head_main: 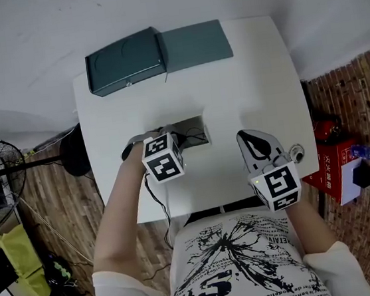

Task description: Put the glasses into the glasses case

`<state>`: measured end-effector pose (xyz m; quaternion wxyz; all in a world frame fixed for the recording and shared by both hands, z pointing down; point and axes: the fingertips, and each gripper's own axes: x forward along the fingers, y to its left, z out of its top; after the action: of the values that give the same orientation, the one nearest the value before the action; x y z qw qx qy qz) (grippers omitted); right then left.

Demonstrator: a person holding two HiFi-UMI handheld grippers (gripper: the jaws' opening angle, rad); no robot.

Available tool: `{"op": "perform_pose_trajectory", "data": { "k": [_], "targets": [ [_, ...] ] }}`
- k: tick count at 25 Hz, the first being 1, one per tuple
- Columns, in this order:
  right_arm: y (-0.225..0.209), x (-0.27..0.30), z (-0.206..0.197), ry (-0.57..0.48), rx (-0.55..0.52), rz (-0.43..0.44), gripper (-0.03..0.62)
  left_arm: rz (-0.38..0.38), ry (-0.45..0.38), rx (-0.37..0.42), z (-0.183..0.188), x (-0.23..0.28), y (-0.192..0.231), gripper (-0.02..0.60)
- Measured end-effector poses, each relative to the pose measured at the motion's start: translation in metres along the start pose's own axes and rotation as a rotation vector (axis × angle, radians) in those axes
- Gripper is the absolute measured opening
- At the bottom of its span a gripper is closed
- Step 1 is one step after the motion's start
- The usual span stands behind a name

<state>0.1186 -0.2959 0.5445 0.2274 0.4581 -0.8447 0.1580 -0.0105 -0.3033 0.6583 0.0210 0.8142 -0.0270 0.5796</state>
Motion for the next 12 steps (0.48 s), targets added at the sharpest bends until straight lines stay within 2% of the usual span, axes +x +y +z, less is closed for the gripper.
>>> {"op": "perform_pose_trajectory", "data": {
  "k": [4, 9, 12],
  "targets": [
    [-0.001, -0.001, -0.003, 0.004, -0.005, -0.004, 0.015, -0.026, 0.044, 0.004, -0.006, 0.005, -0.008, 0.016],
    [-0.003, -0.004, -0.004, 0.008, -0.014, -0.012, 0.015, -0.034, 0.019, -0.041, -0.004, 0.007, -0.011, 0.021],
    [-0.003, -0.006, -0.005, 0.013, -0.015, -0.016, 0.015, -0.013, 0.014, -0.054, -0.005, 0.005, -0.006, 0.055]
  ]
}}
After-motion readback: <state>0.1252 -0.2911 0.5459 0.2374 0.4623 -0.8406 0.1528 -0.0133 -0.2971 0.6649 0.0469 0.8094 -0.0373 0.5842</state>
